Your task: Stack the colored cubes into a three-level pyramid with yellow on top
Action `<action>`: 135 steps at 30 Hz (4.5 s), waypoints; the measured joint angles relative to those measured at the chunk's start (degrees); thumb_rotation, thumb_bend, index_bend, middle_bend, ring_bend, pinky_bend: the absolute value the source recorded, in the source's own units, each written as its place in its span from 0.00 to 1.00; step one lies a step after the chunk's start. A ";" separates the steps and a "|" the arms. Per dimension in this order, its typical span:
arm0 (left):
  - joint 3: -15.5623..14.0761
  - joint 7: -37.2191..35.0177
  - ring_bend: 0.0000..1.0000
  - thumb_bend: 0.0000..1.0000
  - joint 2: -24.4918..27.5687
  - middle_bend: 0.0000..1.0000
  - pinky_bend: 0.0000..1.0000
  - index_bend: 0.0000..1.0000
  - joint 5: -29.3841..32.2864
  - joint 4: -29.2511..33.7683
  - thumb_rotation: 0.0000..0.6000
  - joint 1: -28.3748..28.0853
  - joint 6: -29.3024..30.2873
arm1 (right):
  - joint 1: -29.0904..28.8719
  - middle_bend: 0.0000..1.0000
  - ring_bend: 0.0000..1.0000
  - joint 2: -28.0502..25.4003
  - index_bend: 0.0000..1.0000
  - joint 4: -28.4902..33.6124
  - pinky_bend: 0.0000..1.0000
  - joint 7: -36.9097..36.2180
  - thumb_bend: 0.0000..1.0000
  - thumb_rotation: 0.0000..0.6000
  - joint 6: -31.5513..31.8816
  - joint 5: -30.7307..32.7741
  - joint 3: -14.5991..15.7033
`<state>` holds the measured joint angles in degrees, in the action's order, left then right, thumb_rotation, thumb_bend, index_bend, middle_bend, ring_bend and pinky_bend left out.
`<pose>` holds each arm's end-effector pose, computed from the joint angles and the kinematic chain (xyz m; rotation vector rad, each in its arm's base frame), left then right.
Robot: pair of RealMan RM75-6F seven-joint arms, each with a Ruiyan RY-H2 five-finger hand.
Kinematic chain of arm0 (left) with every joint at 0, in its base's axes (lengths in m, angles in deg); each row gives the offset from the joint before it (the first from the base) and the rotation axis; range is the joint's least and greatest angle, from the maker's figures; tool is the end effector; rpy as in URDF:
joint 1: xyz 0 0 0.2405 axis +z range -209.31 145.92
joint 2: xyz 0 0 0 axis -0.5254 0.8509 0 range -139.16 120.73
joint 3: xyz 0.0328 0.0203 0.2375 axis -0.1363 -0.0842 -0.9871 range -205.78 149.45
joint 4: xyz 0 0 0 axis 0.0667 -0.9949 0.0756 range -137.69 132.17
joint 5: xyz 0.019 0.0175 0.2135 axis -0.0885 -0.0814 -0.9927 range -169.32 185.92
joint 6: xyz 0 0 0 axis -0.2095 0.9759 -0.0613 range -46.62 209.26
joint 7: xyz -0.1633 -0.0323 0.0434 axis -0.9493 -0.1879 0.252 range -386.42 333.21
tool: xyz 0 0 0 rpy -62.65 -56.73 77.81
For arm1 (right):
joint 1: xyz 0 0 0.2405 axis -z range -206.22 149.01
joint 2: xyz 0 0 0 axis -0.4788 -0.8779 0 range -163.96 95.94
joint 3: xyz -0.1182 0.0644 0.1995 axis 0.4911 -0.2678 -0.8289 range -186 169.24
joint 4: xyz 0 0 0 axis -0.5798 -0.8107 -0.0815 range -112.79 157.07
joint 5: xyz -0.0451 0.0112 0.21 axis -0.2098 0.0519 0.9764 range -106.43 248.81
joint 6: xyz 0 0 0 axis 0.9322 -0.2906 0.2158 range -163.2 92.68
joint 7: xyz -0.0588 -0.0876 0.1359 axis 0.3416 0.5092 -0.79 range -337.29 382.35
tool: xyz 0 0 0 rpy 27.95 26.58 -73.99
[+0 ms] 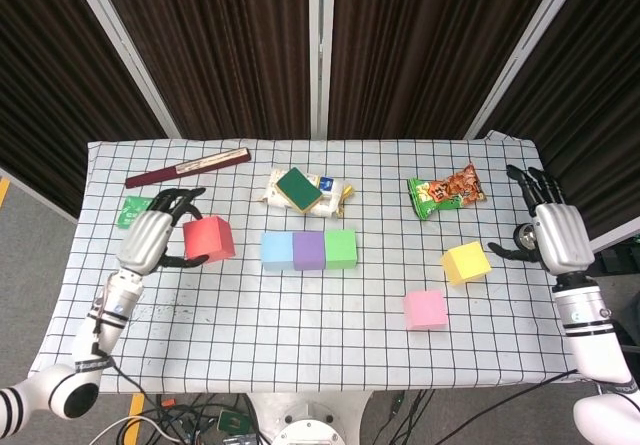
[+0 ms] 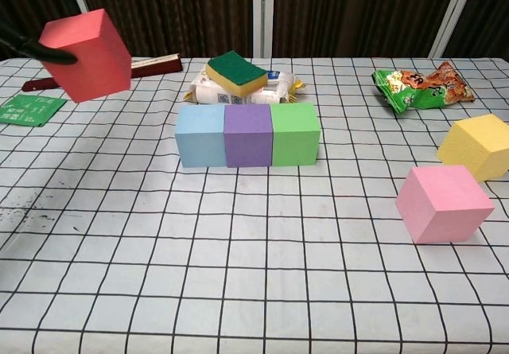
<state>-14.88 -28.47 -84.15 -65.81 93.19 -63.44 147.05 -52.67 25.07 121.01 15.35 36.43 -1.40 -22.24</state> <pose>-0.1505 0.3438 0.0687 -1.5794 -1.0995 -1.2818 -0.2125 -0.3323 0.1719 1.3793 -0.9835 1.1938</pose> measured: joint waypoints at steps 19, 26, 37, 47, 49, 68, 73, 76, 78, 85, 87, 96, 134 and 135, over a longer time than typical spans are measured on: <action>3.90 14.97 0.13 0.17 -14.75 0.51 0.10 0.10 13.82 -2.36 1.00 -10.93 -4.69 | 2.51 0.16 0.00 -2.11 0.00 -0.69 0.00 -5.25 0.00 1.00 1.13 2.24 -2.41; 3.25 17.38 0.13 0.17 -17.51 0.50 0.08 0.10 14.17 -5.54 1.00 -12.13 -4.13 | 2.86 0.16 0.00 -1.90 0.00 -1.34 0.00 -6.49 0.00 1.00 0.87 2.15 -2.54; 1.95 17.67 0.11 0.16 -19.65 0.34 0.07 0.09 11.27 -9.10 1.00 -12.61 -2.82 | 3.22 0.16 0.00 -1.80 0.00 -2.60 0.00 -8.20 0.00 1.00 0.10 1.85 -2.61; 1.42 17.29 0.10 0.15 -19.27 0.30 0.05 0.08 10.96 -9.47 1.00 -12.46 -3.57 | 3.33 0.16 0.00 -1.74 0.00 -2.65 0.00 -8.52 0.00 1.00 -0.16 1.50 -2.72; 1.46 16.98 0.09 0.15 -18.98 0.29 0.05 0.08 10.85 -9.05 1.00 -12.29 -3.49 | 3.34 0.16 0.00 -1.72 0.00 -2.61 0.00 -8.50 0.00 1.00 -0.06 1.46 -2.83; -4.38 4.39 0.04 0.00 -1.72 0.19 0.07 0.14 3.67 -2.45 1.00 1.79 5.85 | -0.82 0.15 0.00 -2.79 0.00 4.40 0.00 -2.25 0.00 1.00 -4.28 -1.17 -3.05; -9.14 -10.34 0.04 0.00 -0.29 0.19 0.07 0.14 -3.47 -10.98 1.00 8.42 11.24 | -5.17 0.14 0.00 -2.24 0.00 7.51 0.00 3.37 0.00 1.00 -8.67 -0.62 -3.52; -11.95 -16.56 0.04 0.00 0.37 0.19 0.07 0.14 -6.14 -16.34 1.00 13.44 14.65 | -8.76 0.13 0.00 -0.84 0.00 8.85 0.00 8.26 0.00 1.00 -11.61 1.24 -4.04; -13.60 -18.53 0.04 0.00 1.04 0.19 0.07 0.14 -7.29 -17.90 1.00 16.45 16.71 | -11.74 0.13 0.00 0.71 0.00 9.44 0.00 12.09 0.00 1.00 -13.88 3.78 -4.39; -15.24 -21.46 0.04 0.00 3.16 0.19 0.07 0.14 -8.05 -15.32 1.00 20.79 19.11 | -22.47 0.08 0.00 8.25 0.00 8.58 0.00 24.49 0.00 1.00 -19.95 17.18 -4.68; -15.25 -21.39 0.04 0.00 3.29 0.18 0.07 0.14 -8.54 -13.67 1.00 21.47 19.66 | -26.35 0.08 0.00 11.35 0.00 7.37 0.00 28.64 0.00 1.00 -20.89 22.62 -4.48; -13.54 -12.74 0.04 0.00 0.62 0.19 0.06 0.14 -9.73 -13.08 1.00 21.64 20.52 | -42.24 0.08 0.00 26.22 0.00 1.30 0.00 45.20 0.00 1.00 -17.44 42.76 -3.43; -11.90 -1.30 0.02 0.00 1.34 0.18 0.04 0.15 -11.62 -6.97 1.00 20.87 16.42 | -52.45 0.22 0.00 40.45 0.00 -14.16 0.00 47.68 0.00 1.00 -14.33 56.20 -6.97; -12.01 -1.13 0.02 0.00 1.51 0.18 0.04 0.15 -11.64 -6.69 1.00 20.85 16.11 | -52.58 0.22 0.00 40.76 0.00 -14.58 0.00 47.67 0.00 1.00 -14.45 56.07 -7.02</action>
<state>-26.89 -29.60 -82.63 -77.45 86.49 -42.59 163.16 -105.25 65.83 106.43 63.02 21.98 54.67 -29.25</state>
